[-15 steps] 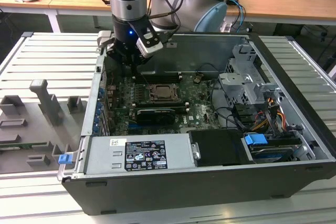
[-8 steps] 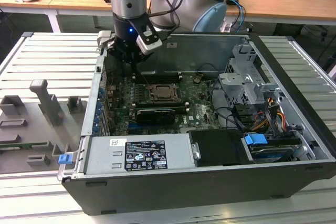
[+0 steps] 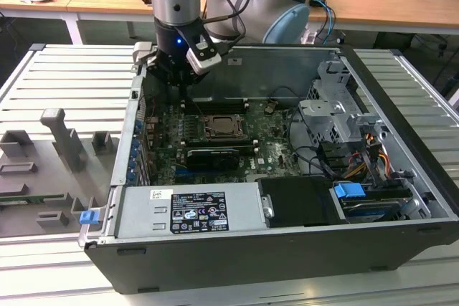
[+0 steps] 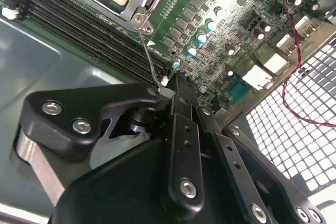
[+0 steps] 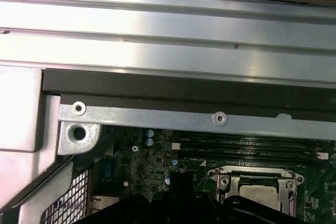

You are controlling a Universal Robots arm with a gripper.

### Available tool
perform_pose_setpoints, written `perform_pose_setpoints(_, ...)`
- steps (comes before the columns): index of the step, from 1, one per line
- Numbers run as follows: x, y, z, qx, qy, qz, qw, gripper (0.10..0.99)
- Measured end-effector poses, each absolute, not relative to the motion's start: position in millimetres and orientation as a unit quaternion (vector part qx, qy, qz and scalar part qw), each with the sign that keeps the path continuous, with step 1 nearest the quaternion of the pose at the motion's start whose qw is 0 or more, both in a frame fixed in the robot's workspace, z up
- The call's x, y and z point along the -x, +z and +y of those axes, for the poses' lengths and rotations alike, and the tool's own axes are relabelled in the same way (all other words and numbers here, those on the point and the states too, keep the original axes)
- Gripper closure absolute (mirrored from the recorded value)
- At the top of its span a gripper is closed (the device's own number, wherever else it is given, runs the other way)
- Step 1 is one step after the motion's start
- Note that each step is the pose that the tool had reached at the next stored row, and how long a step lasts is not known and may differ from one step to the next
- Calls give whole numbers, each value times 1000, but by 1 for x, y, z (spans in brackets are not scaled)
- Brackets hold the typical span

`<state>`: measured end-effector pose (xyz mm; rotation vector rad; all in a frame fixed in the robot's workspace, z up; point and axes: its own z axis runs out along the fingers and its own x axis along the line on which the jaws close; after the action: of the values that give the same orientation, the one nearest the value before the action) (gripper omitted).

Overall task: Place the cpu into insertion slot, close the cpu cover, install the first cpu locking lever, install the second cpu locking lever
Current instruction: 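Install the first cpu locking lever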

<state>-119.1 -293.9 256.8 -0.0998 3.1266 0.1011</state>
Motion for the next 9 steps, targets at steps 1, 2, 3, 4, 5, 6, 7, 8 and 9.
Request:
perform_pose_setpoints(1, 119, 257, -294, 32, 32, 999, 6, 980)
perform_pose_setpoints(2, 119, 257, -294, 32, 32, 999, 6, 980)
perform_pose_setpoints(3, 119, 257, -294, 32, 32, 999, 6, 980)
perform_pose_setpoints(4, 119, 257, -294, 32, 32, 999, 6, 980)
perform_pose_setpoints(5, 119, 257, -294, 32, 32, 999, 6, 980)
perform_pose_setpoints(6, 119, 257, -294, 32, 32, 999, 6, 980)
perform_pose_setpoints(7, 119, 257, -294, 32, 32, 999, 6, 980)
perform_pose_setpoints(8, 118, 257, -294, 32, 32, 999, 6, 980)
perform_pose_setpoints(9, 118, 257, -294, 32, 32, 999, 6, 980)
